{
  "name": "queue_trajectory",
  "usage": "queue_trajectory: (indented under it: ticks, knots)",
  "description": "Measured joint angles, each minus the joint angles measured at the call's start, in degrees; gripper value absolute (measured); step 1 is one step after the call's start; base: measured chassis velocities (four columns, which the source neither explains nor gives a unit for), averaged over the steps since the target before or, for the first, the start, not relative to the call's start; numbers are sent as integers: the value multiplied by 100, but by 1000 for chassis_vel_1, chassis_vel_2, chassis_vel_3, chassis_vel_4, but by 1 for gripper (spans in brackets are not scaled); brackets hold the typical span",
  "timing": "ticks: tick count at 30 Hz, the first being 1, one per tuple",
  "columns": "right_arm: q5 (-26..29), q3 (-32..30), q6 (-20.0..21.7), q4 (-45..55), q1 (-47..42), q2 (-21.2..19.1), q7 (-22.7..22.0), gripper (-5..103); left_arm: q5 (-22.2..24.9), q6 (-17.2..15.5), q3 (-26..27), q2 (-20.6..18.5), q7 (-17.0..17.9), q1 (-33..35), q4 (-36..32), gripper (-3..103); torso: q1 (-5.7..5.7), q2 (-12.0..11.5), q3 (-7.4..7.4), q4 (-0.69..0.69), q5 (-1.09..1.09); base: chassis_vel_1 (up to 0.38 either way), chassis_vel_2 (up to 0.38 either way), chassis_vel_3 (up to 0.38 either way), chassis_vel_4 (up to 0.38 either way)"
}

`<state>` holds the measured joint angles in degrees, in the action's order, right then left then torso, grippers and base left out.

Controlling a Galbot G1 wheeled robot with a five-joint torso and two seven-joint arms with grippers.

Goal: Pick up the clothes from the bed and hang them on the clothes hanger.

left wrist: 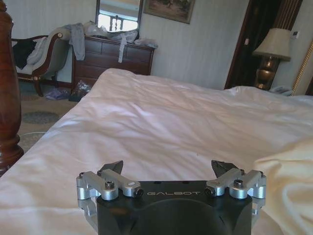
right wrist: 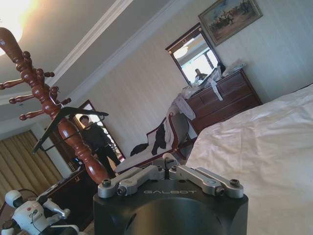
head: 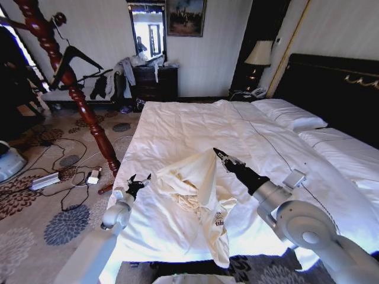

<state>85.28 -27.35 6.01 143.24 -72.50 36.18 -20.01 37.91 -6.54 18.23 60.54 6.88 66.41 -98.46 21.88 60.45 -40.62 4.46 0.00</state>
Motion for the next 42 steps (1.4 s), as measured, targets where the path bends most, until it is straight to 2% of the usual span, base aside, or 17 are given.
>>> queue_trajectory:
  ticks: [8, 9, 11, 12, 14, 16, 17, 19, 20, 21, 22, 23, 24, 27, 33, 37, 42]
  knots:
    - [-44, -16, -7, 0, -56, -3, 0, 0, -175, -76, 258, -6, 107, 281, -183, 100, 0, 1, 0, 0, 0, 0, 0, 0, 0]
    - [-63, -17, -11, 0, -69, -5, 0, 0, -210, -2, 362, -18, 53, 408, -336, 100, 0, 0, 0, 0, 0, 0, 0, 0, 0]
    - [-73, -19, -16, 0, -71, 0, 0, 0, -216, 187, 398, -49, -187, 560, -586, 100, 0, 0, 0, 0, 0, 0, 0, 0, 0]
    - [-73, -19, -16, 0, -71, 0, 0, 0, -216, 187, 398, -49, -187, 560, -586, 100, 0, 0, 0, 0, 0, 0, 0, 0, 0]
    - [-82, -21, -21, 0, -83, 7, 0, 0, -355, 669, 378, -139, -757, 879, -1078, 100, 0, 0, 1, 1, 2, 0, 0, 0, 0]
    - [-84, -21, -21, 0, -88, 7, 0, 0, -457, 778, 355, -160, -881, 953, -1181, 100, 0, 1, 1, 1, 2, 0, 0, 0, 0]
    - [-91, -20, -22, 0, -103, 9, 0, 0, -832, 1024, 275, -190, -1168, 1115, -1380, 100, 0, 1, 1, 0, 1, 0, 0, 0, 0]
    - [-99, -12, -22, 0, -137, 15, -1, 0, -1625, 1292, 102, -171, -1427, 1252, -1501, 100, 0, 1, 1, 0, 2, 0, 0, 0, 0]
    - [-99, -12, -22, 0, -145, 15, -1, 0, -1846, 1354, 47, -152, -1473, 1267, -1500, 100, 0, 1, 1, 0, 1, 0, 0, 0, 0]
    - [-99, -12, -22, 0, -145, 15, -1, 0, -1846, 1354, 47, -152, -1473, 1267, -1500, 100, 0, 1, 1, 0, 1, 0, 0, 0, 0]
    - [-102, -10, -22, 0, -166, 0, -3, 0, -2614, 1549, -119, -60, -1537, 1264, -1410, 100, 0, 1, 1, 1, 1, 0, 0, 0, 0]
    - [-107, -10, -22, -1, -170, -19, -3, 0, -3103, 1648, -284, 37, -1551, 1201, -1285, 100, 0, 1, 1, -1, 0, 0, 0, 0, 0]
    - [-107, -10, -22, -1, -170, -19, -3, 0, -3103, 1648, -284, 37, -1551, 1201, -1285, 100, 0, 1, 1, -1, 0, 0, 0, 0, 0]
    - [-111, -15, -22, 0, -164, -61, -1, 0, -3671, 1763, -766, 267, -1525, 881, -1020, 100, 0, 1, 0, 2, 0, 0, 0, 0, 0]
    - [-113, -17, -22, 0, -167, -65, 1, 0, -3827, 1763, -1272, 429, -1482, 349, -810, 103, 0, 1, 0, 2, 0, 0, 0, 0, 0]
    - [-118, -24, -23, -1, -171, -60, 1, 0, -3829, 1727, -1590, 507, -1406, -85, -649, 99, 0, 1, 0, 2, 1, 0, 0, 0, 0]
    - [-122, -30, -24, -1, -168, -54, 1, 0, -3826, 1694, -1690, 571, -1310, -276, -624, 98, 0, 1, 0, 1, 1, 0, 0, 0, 0]
